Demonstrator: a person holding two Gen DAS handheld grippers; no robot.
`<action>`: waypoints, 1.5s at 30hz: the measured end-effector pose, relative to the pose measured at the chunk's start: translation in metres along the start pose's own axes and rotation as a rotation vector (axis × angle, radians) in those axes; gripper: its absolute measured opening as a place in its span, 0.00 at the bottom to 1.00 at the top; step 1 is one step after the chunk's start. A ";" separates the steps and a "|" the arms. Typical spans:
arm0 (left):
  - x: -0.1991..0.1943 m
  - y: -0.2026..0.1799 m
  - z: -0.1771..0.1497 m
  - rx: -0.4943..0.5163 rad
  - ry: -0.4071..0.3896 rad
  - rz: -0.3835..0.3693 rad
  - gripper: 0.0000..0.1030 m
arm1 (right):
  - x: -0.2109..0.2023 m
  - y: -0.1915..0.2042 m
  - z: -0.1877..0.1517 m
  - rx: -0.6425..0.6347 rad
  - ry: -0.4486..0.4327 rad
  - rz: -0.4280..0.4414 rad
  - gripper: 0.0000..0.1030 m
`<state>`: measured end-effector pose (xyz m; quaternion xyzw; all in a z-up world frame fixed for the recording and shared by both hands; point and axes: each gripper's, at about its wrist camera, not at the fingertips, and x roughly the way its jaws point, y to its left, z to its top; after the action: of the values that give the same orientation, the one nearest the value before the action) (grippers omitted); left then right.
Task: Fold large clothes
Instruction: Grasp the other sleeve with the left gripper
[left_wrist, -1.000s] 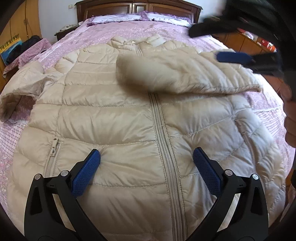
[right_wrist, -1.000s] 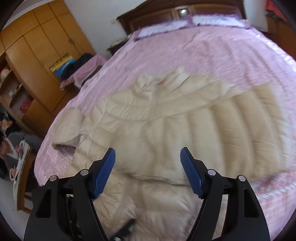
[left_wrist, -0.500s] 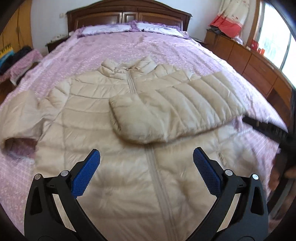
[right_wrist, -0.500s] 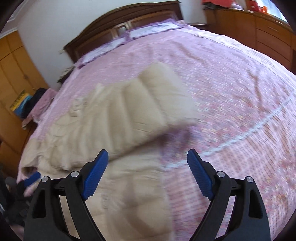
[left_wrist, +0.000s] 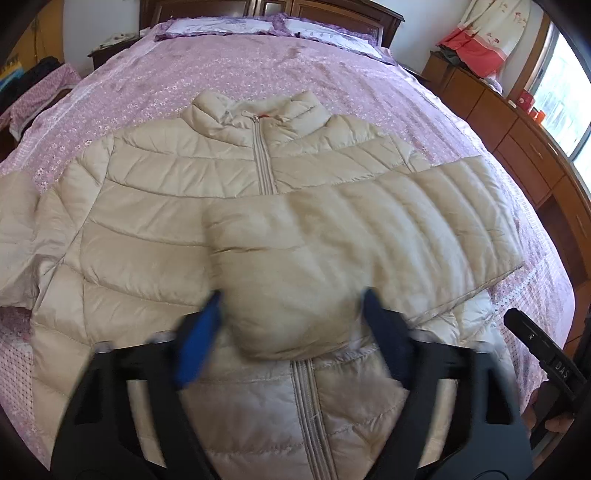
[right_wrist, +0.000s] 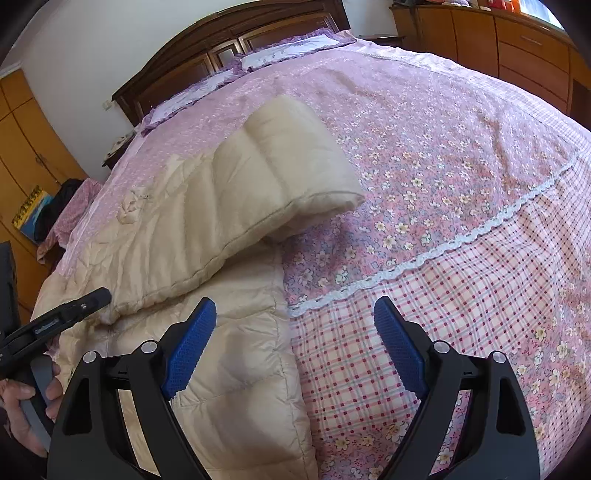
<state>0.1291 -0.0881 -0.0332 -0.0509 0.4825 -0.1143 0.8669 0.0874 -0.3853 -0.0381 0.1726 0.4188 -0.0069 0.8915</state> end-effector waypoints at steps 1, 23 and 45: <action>0.001 0.000 0.001 0.006 0.002 -0.026 0.47 | 0.000 -0.001 0.000 0.002 0.001 0.000 0.82; -0.031 0.116 0.064 -0.055 -0.086 0.266 0.07 | -0.001 0.003 -0.004 -0.006 -0.005 -0.009 0.82; 0.019 0.151 0.042 -0.049 0.000 0.331 0.16 | 0.074 0.031 0.077 -0.124 0.001 -0.105 0.76</action>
<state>0.1970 0.0525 -0.0571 0.0081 0.4871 0.0419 0.8723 0.1975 -0.3707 -0.0383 0.0949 0.4275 -0.0277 0.8986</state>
